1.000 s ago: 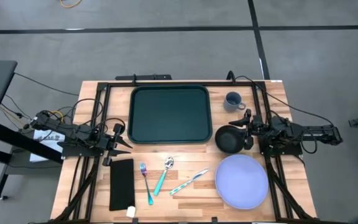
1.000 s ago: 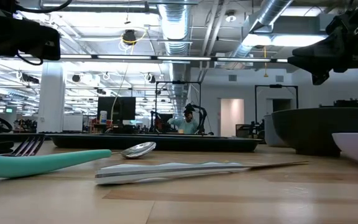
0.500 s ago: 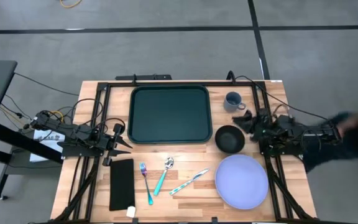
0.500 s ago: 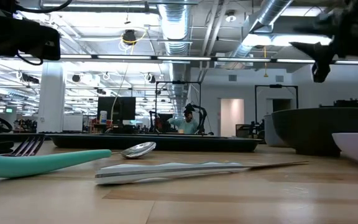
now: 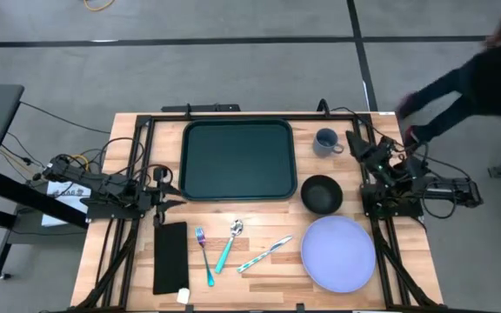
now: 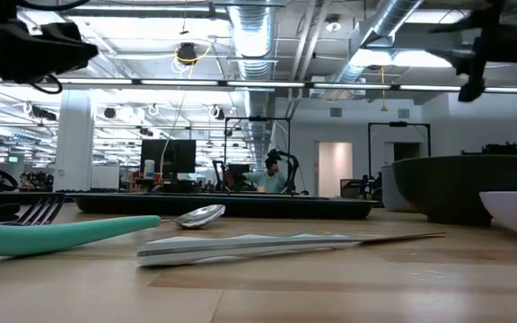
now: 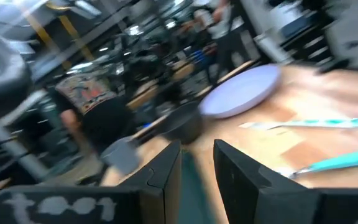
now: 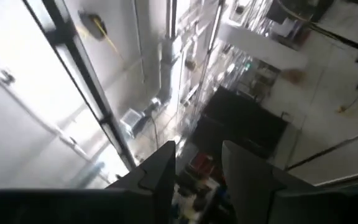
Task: Set up tray
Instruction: Put the gray mug on the tray
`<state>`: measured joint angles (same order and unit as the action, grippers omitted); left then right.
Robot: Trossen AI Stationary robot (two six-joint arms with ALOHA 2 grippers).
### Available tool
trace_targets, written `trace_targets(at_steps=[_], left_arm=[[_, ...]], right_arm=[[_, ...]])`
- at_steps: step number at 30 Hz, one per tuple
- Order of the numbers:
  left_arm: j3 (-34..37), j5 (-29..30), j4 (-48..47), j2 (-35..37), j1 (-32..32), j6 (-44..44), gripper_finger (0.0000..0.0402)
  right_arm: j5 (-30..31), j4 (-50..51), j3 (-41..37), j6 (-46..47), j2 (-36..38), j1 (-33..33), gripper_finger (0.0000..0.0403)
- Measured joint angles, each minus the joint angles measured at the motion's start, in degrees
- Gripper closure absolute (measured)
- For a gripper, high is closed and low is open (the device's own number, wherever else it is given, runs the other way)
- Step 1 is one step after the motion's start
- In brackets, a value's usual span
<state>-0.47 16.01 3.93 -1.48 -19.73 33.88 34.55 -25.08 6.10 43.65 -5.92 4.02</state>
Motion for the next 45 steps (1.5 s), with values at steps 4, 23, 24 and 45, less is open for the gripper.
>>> trace_targets(at_steps=[4,23,24,45], left_arm=[[0.00,3.53,0.38,0.00,0.00,2.19,0.0315],[-1.25,19.19,4.28,0.00,0.00,-38.10,0.0315],[-1.25,18.94,4.31,0.00,0.00,-41.14,0.0315],[-1.44,19.18,1.72,0.00,0.00,-78.08,0.0315]], right_arm=[[-0.30,12.79,11.20,-2.38,-14.42,1.27,0.0280],[-7.33,79.12,61.67,-11.00,-67.50,15.38,0.0280],[-8.24,78.98,61.70,-11.38,-68.07,16.06,0.0280],[-16.61,88.60,61.82,-16.39,-79.15,24.78,0.0280]])
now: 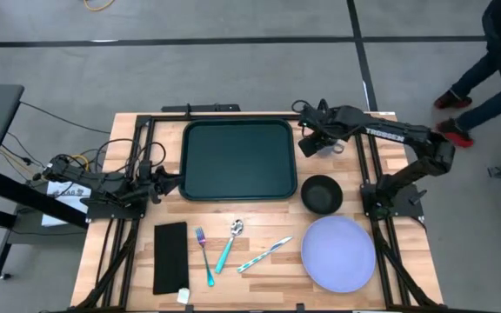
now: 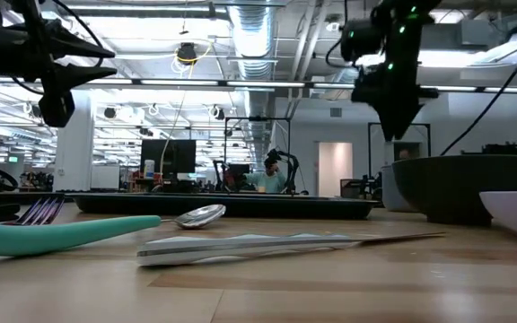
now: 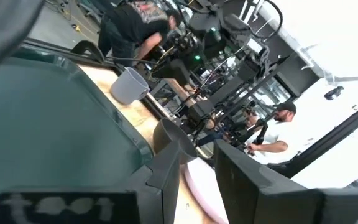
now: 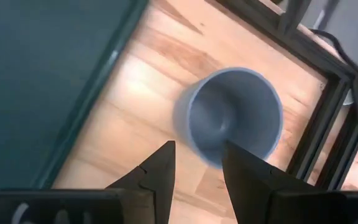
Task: Set up tray
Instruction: Put the gray mug on the tray
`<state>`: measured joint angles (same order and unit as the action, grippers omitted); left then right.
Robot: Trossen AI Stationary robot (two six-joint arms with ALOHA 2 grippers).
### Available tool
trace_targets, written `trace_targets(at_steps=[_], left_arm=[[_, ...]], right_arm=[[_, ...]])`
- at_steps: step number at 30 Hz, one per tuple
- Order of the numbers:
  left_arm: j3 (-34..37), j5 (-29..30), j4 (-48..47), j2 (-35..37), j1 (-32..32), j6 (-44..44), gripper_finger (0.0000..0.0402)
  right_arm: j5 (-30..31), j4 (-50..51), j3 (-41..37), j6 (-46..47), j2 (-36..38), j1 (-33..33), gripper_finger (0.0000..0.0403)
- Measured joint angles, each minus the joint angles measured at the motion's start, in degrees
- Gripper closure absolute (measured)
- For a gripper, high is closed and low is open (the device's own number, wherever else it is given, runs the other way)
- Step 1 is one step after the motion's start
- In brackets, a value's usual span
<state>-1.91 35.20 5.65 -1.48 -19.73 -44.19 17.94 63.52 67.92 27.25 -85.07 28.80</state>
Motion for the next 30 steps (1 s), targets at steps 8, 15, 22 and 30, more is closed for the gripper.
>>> trace_targets(at_steps=[8,15,22,30], left_arm=[[-0.02,-0.26,-1.17,0.01,0.00,0.19,0.0315],[-0.02,-0.28,-2.75,0.00,0.00,0.12,0.0315],[-0.02,-0.13,-3.65,0.00,0.00,0.10,0.0315],[-0.04,0.12,-3.69,0.00,0.00,0.12,0.0315]], right_arm=[[-2.07,-0.31,0.00,-1.21,-7.82,3.68,0.0280],[-3.06,-2.09,0.00,-2.98,-12.11,3.71,0.0280],[-4.55,-2.31,0.00,-3.84,-14.79,3.78,0.0306],[-5.08,-2.84,-0.02,-3.67,-13.62,3.78,0.0391]])
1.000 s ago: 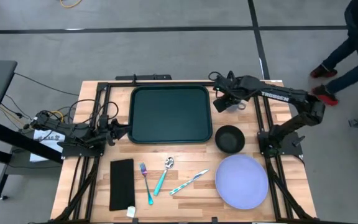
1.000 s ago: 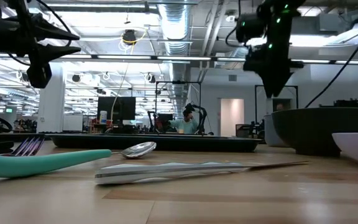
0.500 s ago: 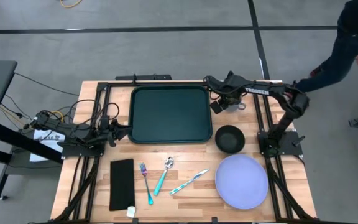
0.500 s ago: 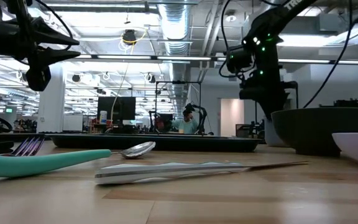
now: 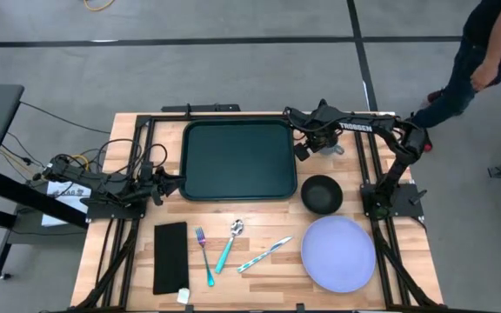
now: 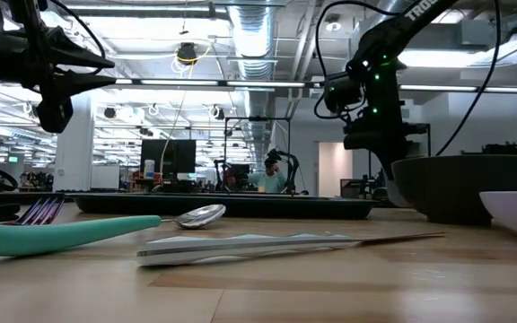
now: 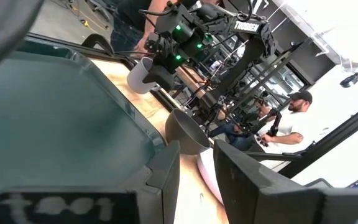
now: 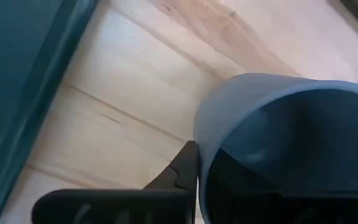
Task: Set up tray
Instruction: Put the gray mug on the tray
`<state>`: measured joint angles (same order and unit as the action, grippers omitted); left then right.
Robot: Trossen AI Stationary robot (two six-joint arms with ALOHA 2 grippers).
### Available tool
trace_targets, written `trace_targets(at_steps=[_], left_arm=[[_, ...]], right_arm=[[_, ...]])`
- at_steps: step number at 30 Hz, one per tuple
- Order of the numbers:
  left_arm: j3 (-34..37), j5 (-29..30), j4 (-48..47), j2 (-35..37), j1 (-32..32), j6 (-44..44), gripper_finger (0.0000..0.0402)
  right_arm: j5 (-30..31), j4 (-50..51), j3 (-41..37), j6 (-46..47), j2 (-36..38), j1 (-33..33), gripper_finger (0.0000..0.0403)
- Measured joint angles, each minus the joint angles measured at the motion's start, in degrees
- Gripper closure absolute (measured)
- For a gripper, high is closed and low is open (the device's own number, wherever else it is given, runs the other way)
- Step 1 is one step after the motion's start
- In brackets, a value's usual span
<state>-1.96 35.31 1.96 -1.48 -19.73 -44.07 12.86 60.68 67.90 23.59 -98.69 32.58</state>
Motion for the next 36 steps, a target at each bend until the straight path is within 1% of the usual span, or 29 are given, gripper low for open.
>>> trace_targets(at_steps=[3,6,9,13,18,20,22,28,33,36], left_arm=[[-0.02,0.06,-0.01,0.00,0.00,0.00,0.0315],[-0.02,0.14,0.00,0.00,0.00,0.01,0.0315],[-0.02,1.45,0.02,0.00,0.00,0.02,0.0315],[-0.03,3.10,0.02,0.00,-0.02,0.04,0.0315],[-0.04,3.22,-0.05,0.00,-0.02,0.04,0.0315],[-0.04,3.81,-0.07,0.00,-0.02,0.04,0.0315],[-0.04,4.46,-0.07,0.02,-0.02,0.06,0.0315],[-0.04,5.28,-0.07,0.02,-0.02,0.07,0.0315],[-0.04,5.07,-0.04,0.02,-0.02,0.02,0.0315],[-0.04,5.09,-0.04,0.02,-0.02,-0.03,0.0315]], right_arm=[[-2.01,0.34,1.07,0.25,0.01,0.03,0.0396],[-3.83,-0.86,4.46,-0.94,0.04,-0.40,0.0397],[-5.28,-2.62,8.78,-2.93,0.04,-1.32,0.0399],[-5.69,-4.68,14.08,-5.08,0.01,-2.35,0.0400],[-7.21,-8.28,17.21,-5.67,-0.33,-2.54,0.0400],[-7.47,-8.44,18.97,-5.61,-2.44,-2.78,0.0401],[-8.47,-5.98,21.56,-5.72,-5.65,-2.92,0.0401],[-7.98,-2.55,32.96,-8.27,-16.07,-4.55,0.0401],[-8.35,0.39,40.47,-9.99,-21.73,-4.27,0.0401],[-8.48,2.99,43.07,-10.57,-25.04,-3.70,0.0401]])
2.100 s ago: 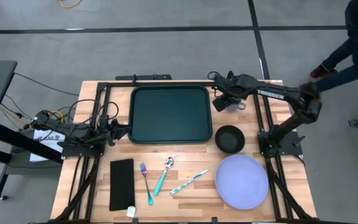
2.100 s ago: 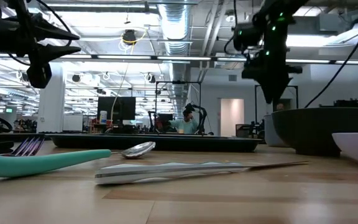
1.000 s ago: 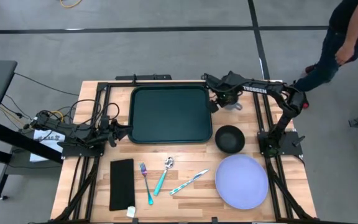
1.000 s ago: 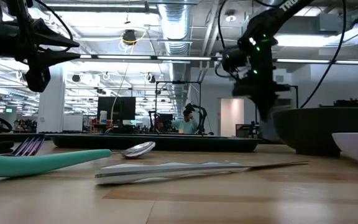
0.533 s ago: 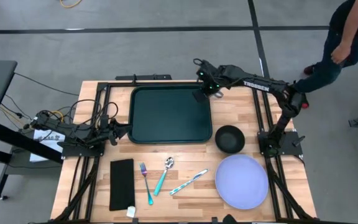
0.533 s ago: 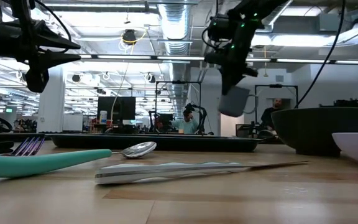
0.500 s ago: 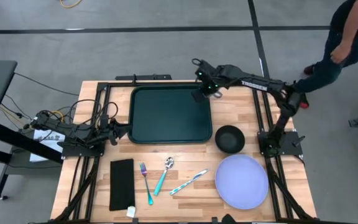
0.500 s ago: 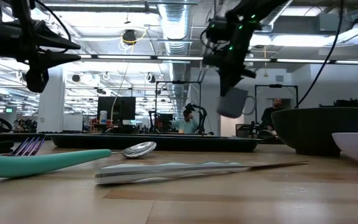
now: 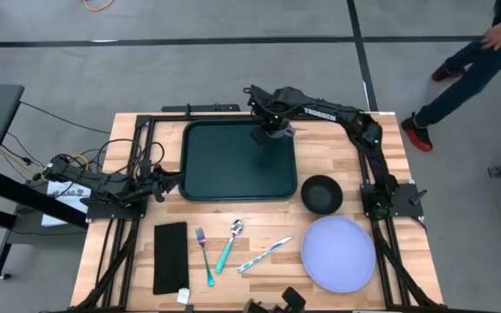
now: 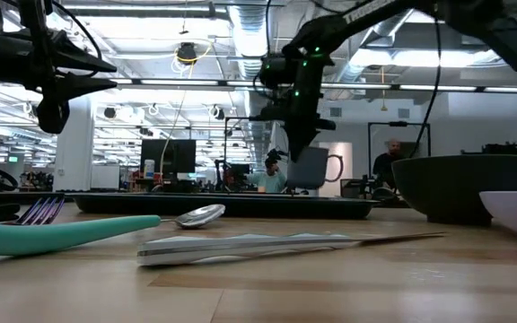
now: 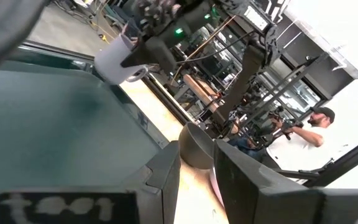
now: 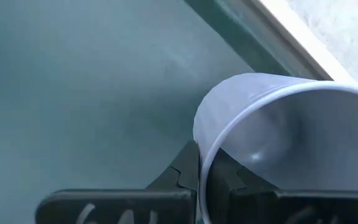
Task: Set up tray
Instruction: Put the gray mug on the tray, then put the purple plate on the black serving tray to the bottom left of the gray mug
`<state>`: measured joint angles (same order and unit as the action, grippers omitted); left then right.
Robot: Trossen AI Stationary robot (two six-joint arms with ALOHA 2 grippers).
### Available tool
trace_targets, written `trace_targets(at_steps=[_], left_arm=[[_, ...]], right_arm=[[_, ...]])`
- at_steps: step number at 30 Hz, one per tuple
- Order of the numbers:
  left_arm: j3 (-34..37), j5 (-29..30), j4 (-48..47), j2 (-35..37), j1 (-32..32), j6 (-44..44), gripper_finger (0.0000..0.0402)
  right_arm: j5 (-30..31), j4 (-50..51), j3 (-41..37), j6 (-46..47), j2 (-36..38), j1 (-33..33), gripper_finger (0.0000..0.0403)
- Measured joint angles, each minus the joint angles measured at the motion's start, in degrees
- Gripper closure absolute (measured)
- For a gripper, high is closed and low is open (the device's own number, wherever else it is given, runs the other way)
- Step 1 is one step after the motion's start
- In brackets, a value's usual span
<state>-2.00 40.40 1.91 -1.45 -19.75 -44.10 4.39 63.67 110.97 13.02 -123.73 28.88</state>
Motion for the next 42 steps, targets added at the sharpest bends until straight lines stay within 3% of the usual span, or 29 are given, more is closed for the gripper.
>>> trace_targets(at_steps=[8,30,42], left_arm=[[0.00,0.15,-0.02,0.00,0.00,0.00,0.0315],[-0.09,1.27,-0.92,0.00,0.00,0.07,0.0315],[-0.09,1.27,-1.05,0.00,0.00,0.11,0.0315]], right_arm=[[0.18,0.46,2.04,-1.61,-4.91,0.41,0.0401],[-1.62,-0.25,2.24,-0.54,-5.06,1.60,0.0389],[-2.85,-0.02,2.24,0.01,-5.06,1.60,0.0295]])
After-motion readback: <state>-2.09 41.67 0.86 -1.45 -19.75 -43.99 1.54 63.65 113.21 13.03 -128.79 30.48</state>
